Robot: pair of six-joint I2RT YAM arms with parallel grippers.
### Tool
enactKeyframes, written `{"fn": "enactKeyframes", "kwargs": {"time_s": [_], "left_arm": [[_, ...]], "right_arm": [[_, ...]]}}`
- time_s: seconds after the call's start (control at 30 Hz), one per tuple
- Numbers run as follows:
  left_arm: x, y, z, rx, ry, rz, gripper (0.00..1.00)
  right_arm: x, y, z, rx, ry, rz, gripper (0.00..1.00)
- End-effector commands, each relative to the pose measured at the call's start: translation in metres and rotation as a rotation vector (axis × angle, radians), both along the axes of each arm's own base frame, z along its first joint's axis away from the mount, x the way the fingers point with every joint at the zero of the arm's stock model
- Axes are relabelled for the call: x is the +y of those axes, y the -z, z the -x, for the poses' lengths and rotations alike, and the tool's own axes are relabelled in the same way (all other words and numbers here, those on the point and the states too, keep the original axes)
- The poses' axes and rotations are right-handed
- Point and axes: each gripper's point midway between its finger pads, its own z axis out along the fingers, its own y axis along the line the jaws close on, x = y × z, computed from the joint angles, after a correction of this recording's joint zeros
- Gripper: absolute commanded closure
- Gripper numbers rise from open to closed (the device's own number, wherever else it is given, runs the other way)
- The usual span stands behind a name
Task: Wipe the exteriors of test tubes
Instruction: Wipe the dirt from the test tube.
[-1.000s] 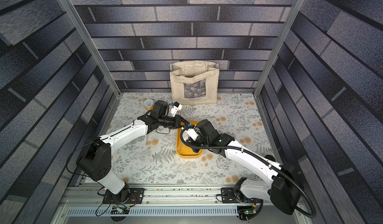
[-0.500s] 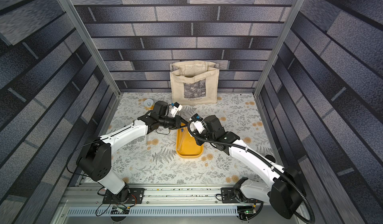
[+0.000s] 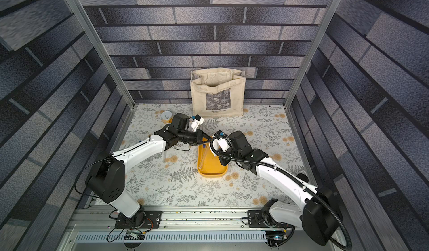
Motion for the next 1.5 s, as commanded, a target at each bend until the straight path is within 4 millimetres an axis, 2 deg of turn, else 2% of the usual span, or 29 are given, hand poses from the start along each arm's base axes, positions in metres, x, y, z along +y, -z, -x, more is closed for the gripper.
{"fn": "enactKeyframes", "kwargs": {"time_s": [0.0,0.43,0.9,1.03,1.27,1.47], "left_arm": [[0.000,-0.012,0.001,-0.027,0.007,0.023,0.82],[0.002,-0.009,-0.002,-0.023,0.002,0.019,0.82],[0.011,-0.002,-0.010,-0.029,-0.012,0.014,0.82],[0.014,0.002,-0.015,-0.032,-0.010,0.003,0.82],[0.013,0.004,-0.022,-0.046,-0.017,-0.027,0.82],[0.005,0.004,-0.019,-0.086,-0.033,-0.117,0.82]], "right_arm": [[0.012,-0.005,0.006,-0.023,-0.054,0.041,1.00],[0.032,0.000,0.031,-0.037,-0.114,0.038,1.00],[0.043,0.005,0.088,-0.023,-0.171,0.074,1.00],[0.038,0.006,0.099,-0.032,-0.152,0.093,1.00],[0.019,-0.003,0.099,-0.092,-0.119,0.101,1.00],[0.026,-0.002,0.086,-0.073,-0.153,0.104,1.00]]}}
